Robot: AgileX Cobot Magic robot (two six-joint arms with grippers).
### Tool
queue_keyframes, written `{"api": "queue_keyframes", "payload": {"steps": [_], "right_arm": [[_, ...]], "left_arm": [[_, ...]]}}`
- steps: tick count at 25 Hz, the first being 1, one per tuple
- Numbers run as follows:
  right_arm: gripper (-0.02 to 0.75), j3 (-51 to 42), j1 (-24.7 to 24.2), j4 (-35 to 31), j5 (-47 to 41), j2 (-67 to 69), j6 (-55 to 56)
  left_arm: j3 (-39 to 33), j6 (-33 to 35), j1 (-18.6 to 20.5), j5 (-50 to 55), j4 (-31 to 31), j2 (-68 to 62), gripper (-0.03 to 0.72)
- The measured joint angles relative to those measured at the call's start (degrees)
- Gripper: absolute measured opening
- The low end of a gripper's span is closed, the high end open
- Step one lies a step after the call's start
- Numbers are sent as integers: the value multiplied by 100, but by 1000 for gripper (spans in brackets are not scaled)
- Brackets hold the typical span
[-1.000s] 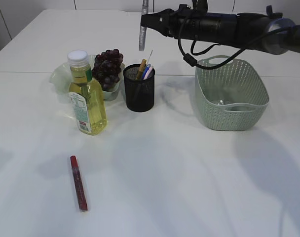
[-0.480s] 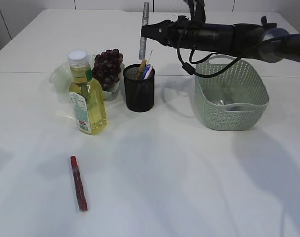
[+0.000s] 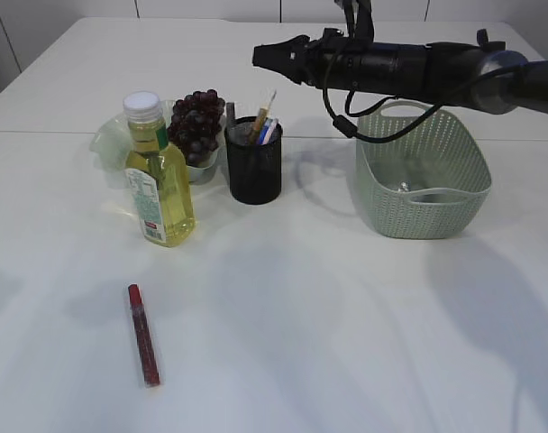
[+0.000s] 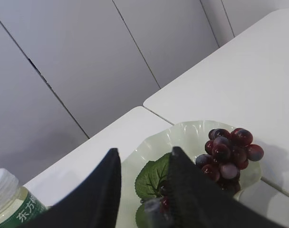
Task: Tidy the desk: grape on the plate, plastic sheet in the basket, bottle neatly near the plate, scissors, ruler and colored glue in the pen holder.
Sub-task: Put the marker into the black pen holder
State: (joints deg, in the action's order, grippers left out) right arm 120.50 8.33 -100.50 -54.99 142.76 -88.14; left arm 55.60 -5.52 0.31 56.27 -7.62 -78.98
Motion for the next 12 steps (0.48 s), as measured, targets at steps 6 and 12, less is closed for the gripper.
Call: {"api": "queue_keyframes", "payload": {"steps": [6, 12], "right_arm": [[293, 0, 0, -16, -11, 0, 0], [293, 9, 0, 224, 14, -56, 863]], "left_arm": [[0, 0, 0, 0, 0, 0, 415], [0, 0, 0, 0, 0, 0, 415]]}}
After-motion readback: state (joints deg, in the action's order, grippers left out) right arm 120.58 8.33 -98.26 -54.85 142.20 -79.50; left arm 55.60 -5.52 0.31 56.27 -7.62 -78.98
